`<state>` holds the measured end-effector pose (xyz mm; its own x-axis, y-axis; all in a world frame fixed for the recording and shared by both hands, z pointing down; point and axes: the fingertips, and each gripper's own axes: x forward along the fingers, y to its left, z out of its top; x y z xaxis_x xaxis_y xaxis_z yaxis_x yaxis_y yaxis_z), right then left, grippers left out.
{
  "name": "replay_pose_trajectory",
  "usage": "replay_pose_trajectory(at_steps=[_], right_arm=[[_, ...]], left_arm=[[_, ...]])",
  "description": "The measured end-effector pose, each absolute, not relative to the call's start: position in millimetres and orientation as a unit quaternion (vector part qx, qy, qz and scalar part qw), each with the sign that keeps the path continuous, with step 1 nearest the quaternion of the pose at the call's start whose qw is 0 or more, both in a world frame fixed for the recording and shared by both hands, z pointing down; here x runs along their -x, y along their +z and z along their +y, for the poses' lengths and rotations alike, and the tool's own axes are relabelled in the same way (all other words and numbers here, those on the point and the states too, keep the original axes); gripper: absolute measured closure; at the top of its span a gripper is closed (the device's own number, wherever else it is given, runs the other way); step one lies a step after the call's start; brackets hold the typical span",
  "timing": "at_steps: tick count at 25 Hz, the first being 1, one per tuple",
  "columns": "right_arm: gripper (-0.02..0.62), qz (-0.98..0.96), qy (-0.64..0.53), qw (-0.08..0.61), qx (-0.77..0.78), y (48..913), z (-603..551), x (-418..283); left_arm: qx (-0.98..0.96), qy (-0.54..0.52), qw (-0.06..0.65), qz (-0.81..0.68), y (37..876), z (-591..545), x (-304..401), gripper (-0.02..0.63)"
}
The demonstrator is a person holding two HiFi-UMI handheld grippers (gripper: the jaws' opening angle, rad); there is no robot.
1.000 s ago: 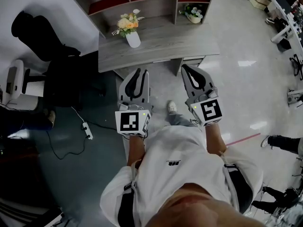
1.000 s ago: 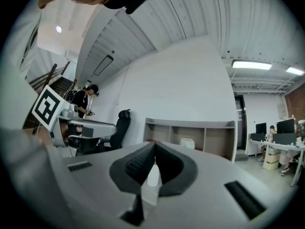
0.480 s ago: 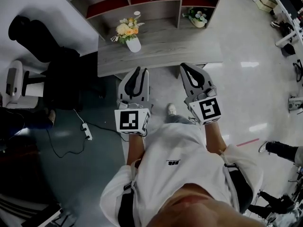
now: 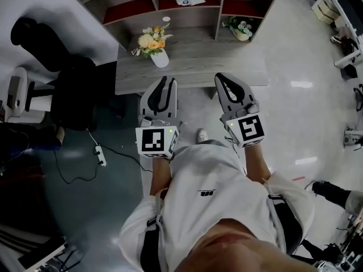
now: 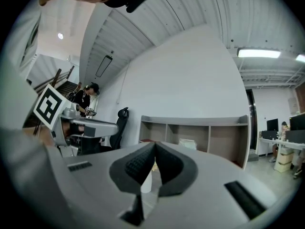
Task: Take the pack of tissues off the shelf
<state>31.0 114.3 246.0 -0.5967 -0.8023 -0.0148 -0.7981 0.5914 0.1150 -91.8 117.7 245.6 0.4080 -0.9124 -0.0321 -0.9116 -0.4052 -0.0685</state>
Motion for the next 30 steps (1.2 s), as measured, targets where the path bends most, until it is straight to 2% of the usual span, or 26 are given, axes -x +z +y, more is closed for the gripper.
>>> replay_pose_trajectory(at_steps=[6, 17, 30], right_arm=[[0.571, -0.892, -0.039, 0.037, -0.449, 255, 93, -42], [0.571, -0.896, -0.055, 0.008, -0.441, 245, 49, -35], [0.571, -0.887, -0.039, 0.042, -0.459, 262, -22, -32]], left_arm=[[0.836, -0.01, 0.039, 0.547, 245, 99, 81, 0.517], [0.838, -0.013, 0.043, 0.544, 248, 51, 80, 0.517], [0.847, -0.018, 0.034, 0.53, 257, -23, 86, 0.517]])
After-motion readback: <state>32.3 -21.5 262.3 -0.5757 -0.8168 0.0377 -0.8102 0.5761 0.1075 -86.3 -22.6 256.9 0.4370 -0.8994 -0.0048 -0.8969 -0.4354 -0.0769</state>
